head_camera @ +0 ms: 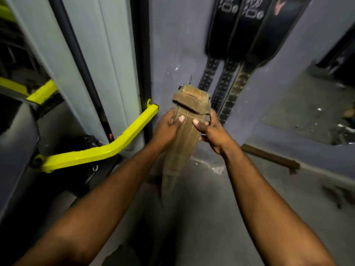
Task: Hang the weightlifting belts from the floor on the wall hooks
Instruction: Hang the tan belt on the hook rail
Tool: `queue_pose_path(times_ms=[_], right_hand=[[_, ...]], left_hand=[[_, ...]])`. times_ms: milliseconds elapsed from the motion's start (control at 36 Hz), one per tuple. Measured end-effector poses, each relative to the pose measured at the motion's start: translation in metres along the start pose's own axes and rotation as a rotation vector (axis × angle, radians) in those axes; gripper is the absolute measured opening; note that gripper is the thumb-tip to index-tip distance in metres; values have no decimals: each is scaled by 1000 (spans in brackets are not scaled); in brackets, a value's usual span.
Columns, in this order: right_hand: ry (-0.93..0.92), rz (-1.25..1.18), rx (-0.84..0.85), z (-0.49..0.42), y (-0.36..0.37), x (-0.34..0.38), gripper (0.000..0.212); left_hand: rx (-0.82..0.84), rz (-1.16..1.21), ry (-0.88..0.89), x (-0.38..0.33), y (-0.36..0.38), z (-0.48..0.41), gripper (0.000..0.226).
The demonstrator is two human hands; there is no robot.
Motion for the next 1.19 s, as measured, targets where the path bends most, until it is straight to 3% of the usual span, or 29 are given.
queue_pose_path(times_ms=[167, 306, 389, 472, 722, 944, 1111, 1194], right_hand=[[-342, -43, -73, 19, -28, 149, 64], [-495, -75, -144, 35, -39, 233, 56], [-494, 58, -152, 45, -35, 248, 62], [-550, 235, -267, 55, -39, 257, 68], [-638, 327, -299, 67, -42, 291, 70], [-590, 458, -302, 68, -44, 287, 78], [-579, 354, -562, 59, -46, 264, 34], [-589, 274, -582, 62, -41, 262, 30]], left_hand=[[76, 191, 98, -115, 11, -33, 26], [36, 339, 194, -192, 9, -49, 20], [7, 403, 245, -222, 7, -58, 23], [17, 443, 242, -242, 10, -67, 25], [141, 611, 160, -268, 29, -80, 29], [87, 569, 356, -295, 15, -82, 32], [16, 461, 444, -304, 9, -82, 30], [-8, 438, 467, -310, 3, -81, 31]])
Point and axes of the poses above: each hand's wrist, its own z-axis away from the middle knuckle, its own y-axis out of the palm, x = y × z, the point moved 9 cm from there along -z, towards the middle knuckle, and after that the axes turned 4 degrees about x, right-handed, at the moved point
